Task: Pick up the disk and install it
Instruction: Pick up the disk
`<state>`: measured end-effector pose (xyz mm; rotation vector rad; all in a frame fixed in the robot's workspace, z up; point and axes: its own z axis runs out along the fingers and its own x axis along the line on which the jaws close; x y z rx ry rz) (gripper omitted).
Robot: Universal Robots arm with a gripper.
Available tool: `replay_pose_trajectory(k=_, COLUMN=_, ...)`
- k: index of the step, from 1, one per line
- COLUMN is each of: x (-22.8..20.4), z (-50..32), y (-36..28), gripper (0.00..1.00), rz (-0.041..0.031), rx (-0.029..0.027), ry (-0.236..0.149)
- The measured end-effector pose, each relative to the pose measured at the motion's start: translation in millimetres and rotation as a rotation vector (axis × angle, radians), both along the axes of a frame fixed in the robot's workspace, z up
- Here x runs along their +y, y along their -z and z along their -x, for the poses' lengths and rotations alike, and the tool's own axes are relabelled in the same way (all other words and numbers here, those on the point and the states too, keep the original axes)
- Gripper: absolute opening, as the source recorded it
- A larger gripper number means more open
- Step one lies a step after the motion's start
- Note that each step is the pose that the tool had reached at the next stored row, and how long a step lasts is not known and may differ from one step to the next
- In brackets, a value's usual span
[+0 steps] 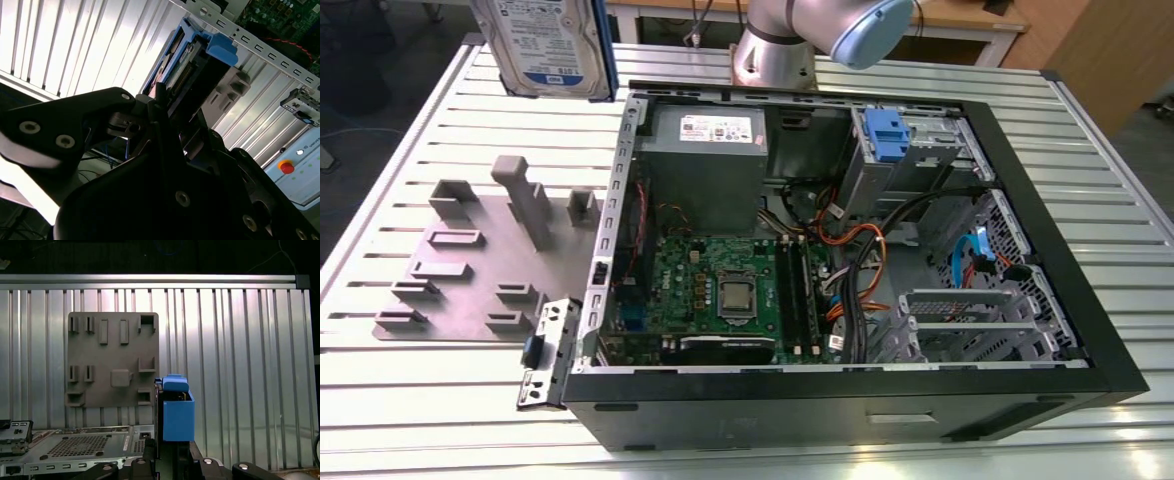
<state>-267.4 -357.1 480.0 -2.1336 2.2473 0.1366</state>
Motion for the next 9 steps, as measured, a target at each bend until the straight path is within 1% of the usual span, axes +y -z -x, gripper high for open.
replay_pose_trajectory(k=4, x=0.1, z=-2.2, y=0.0, gripper=0.35, rz=0.0007, rx=0.0001, ry=0.000)
replay_pose_trajectory(k=9, x=0.1, z=-10.1, y=0.0, gripper=0.35, rz=0.0007, rx=0.0005, ry=0.000)
